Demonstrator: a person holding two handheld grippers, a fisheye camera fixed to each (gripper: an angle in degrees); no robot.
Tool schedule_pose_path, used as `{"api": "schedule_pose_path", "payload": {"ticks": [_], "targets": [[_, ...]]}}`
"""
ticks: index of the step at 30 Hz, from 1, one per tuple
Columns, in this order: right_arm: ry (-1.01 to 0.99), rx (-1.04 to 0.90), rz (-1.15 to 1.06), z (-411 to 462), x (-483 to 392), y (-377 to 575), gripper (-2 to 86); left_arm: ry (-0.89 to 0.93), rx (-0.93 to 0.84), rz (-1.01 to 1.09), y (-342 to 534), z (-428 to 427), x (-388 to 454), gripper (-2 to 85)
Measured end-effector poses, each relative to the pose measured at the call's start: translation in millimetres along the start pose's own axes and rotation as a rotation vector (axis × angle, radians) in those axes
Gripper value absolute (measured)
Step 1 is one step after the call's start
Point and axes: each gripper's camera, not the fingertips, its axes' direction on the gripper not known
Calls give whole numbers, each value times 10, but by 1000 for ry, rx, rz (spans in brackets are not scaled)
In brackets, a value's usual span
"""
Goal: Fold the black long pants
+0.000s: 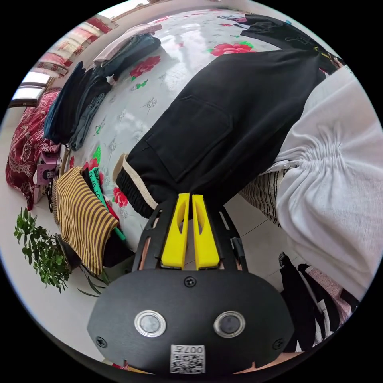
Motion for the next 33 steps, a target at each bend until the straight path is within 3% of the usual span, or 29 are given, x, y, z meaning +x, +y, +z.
{"api": "schedule_pose_path", "payload": {"ticks": [5,12,16,20,26,29,31,33], "targets": [[47,-238,336,719,1000,609,0,-15,-129,115,-247,455,374,-9],[-28,-155,413,678,1267,777,4,-77,-239,287,-527,455,588,-5],[51,-77,420,557,1230,748,21,-79,-210,207,-439,380,653,12],[60,13,129,487,499,330,39,9,-106,22,-226,-36,445,31],[-301,-289,-470,1761,-1314,-281,59,-1,140,-355,25,-521,-181,9],[-340,-395,-701,2494,-2249,-339,67,25,77,-391,-320,-188,-331,11],[-346,-433,-776,2859,-2685,-345,70,9,-78,-396,-550,245,-336,3],[-404,-538,-844,3204,-3026,-284,72,-26,-90,-386,-561,397,-264,-2]]}}
